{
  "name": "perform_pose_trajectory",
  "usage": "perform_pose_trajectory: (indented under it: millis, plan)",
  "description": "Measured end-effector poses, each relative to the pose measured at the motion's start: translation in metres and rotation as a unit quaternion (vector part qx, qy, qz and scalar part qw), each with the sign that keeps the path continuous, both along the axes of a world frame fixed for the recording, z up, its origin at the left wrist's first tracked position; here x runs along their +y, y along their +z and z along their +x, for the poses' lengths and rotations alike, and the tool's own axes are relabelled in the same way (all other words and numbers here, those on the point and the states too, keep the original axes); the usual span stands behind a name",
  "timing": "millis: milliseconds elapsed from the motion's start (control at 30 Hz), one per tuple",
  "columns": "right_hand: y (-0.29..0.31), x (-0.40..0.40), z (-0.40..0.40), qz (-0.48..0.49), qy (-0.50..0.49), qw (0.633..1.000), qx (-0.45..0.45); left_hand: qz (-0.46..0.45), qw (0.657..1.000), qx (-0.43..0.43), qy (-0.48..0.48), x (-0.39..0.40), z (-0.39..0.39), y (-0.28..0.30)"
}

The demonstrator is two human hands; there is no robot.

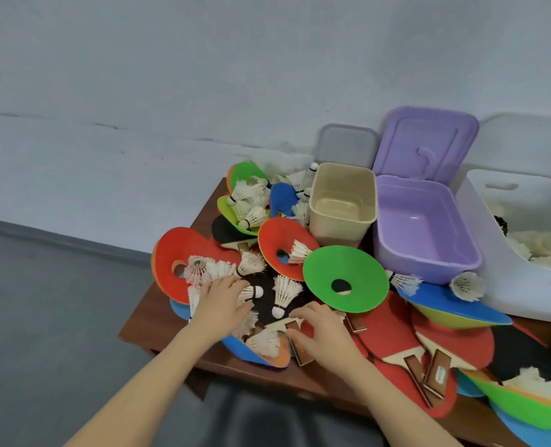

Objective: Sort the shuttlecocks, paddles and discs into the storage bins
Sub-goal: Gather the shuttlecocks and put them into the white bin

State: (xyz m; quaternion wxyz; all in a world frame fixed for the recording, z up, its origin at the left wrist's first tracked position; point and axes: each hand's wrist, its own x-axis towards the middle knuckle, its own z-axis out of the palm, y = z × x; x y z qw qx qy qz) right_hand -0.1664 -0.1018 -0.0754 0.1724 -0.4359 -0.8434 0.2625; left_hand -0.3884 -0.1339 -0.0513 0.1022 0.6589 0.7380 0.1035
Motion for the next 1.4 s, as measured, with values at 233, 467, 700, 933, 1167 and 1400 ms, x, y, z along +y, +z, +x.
perform_pose_trajectory:
  millis: [233,467,700,933,1167,1400]
  plan:
    - [-0.024,-0.013,-0.050,-0.050,-0.082,0.989,-0.115,-0.058,0.996,-0.061,0.010,0.006,-0.022,-0.016]
    - [-0.024,-0.017,-0.054,-0.099,-0.125,0.987,-0.023,-0.049,0.994,-0.094,0.009,0.020,-0.028,-0.026]
    - [-0.004,-0.011,-0.027,-0.050,-0.166,0.972,0.161,-0.009,1.000,-0.008,-0.017,0.025,-0.028,-0.030]
    - [0.022,-0.003,-0.007,0.003,-0.193,0.953,0.232,0.127,0.986,-0.106,0.014,0.024,-0.020,-0.020]
    - [0.056,0.009,0.031,0.064,-0.193,0.952,0.231,0.273,0.946,-0.169,-0.046,0.041,0.015,0.020]
    - [0.085,0.044,0.105,0.160,-0.206,0.943,0.206,0.326,0.922,-0.180,-0.106,0.098,0.100,0.063]
